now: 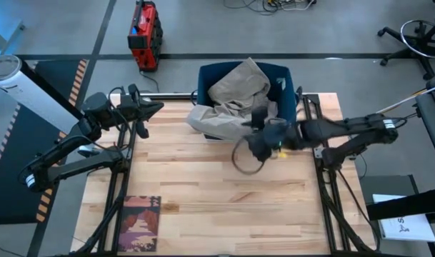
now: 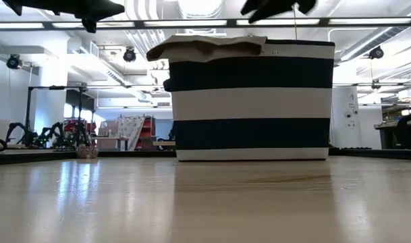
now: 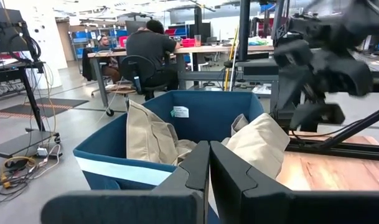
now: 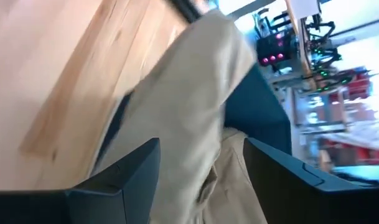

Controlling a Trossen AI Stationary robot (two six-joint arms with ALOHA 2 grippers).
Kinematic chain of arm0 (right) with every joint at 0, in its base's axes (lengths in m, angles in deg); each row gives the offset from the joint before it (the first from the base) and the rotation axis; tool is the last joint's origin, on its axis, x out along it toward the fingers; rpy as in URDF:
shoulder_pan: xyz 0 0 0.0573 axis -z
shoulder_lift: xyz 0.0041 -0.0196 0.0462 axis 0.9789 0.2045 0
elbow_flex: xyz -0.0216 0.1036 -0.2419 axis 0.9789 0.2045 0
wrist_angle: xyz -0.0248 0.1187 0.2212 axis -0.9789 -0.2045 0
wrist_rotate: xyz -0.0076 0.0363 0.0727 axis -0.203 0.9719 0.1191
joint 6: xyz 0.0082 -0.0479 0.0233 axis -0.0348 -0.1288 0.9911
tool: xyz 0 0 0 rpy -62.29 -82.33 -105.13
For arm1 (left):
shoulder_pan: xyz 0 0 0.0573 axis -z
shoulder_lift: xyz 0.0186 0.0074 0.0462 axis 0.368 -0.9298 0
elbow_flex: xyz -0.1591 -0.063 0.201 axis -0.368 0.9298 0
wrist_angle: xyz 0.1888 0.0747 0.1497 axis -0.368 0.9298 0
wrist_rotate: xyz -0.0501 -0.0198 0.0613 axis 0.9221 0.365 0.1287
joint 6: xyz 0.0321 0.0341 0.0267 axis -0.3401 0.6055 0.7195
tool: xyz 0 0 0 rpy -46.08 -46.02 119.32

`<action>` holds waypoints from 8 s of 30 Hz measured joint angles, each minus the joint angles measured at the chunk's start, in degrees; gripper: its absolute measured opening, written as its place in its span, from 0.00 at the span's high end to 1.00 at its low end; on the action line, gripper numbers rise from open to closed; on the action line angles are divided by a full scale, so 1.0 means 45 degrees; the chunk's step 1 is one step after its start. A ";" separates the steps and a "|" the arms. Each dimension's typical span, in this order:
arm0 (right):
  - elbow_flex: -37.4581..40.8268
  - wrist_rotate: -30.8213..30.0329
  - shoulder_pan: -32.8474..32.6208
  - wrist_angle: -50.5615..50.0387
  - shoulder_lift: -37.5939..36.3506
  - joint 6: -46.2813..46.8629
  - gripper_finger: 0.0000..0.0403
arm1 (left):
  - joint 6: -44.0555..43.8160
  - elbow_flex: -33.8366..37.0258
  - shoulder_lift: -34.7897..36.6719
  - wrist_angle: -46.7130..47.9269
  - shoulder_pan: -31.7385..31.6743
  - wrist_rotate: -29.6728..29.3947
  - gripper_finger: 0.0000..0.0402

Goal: Sort clothes
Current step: Put the gray long pants into the laundry bin, then adjust the laundry bin

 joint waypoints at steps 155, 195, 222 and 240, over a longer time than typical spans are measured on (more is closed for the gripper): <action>0.1971 0.8516 1.0601 0.5045 0.5535 0.6081 1.00 | -0.0525 0.0005 0.1205 0.0879 -0.0002 -0.0002 1.00; 0.1463 1.0030 1.0050 0.7127 0.6600 0.6309 1.00 | -0.0431 0.0005 0.1258 0.1137 -0.0005 -0.0010 1.00; 0.0070 0.9972 0.9547 0.4822 0.1006 0.5587 1.00 | -0.0520 0.0005 0.1302 0.1132 -0.0004 -0.0010 1.00; -0.0182 0.3860 0.0560 0.0319 -0.1486 0.6570 1.00 | -0.0526 -0.0023 0.1297 0.1038 -0.0002 -0.0058 1.00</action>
